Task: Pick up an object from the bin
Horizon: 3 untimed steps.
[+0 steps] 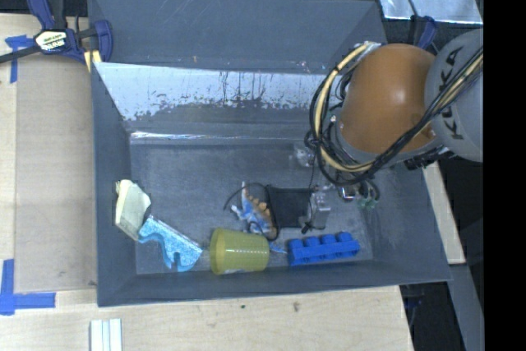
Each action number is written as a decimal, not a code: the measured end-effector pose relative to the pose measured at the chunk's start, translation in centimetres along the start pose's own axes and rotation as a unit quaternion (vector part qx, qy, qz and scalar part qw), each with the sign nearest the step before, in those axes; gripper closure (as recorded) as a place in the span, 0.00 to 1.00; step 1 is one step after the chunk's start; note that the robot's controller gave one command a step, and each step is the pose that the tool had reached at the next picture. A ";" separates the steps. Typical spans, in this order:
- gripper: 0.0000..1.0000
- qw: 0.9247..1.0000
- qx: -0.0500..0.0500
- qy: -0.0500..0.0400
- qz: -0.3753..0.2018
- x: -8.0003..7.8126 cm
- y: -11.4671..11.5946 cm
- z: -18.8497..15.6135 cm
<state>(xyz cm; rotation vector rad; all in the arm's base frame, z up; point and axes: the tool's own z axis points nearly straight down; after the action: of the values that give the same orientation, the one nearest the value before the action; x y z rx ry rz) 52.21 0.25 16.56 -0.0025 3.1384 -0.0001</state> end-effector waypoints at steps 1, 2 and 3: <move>0.00 1.000 0.000 -0.001 -0.019 -2.5 -0.6 5.6; 0.00 1.000 0.000 -0.001 0.015 -3.9 -0.9 9.4; 0.00 0.999 0.000 -0.002 0.036 -3.5 -1.2 9.6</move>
Offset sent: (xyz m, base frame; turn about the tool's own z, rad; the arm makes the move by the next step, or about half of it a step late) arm 0.0406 -0.0083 -0.0956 0.0314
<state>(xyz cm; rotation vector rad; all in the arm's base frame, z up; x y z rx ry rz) 55.76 -0.94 6.98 0.1118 3.1325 0.0010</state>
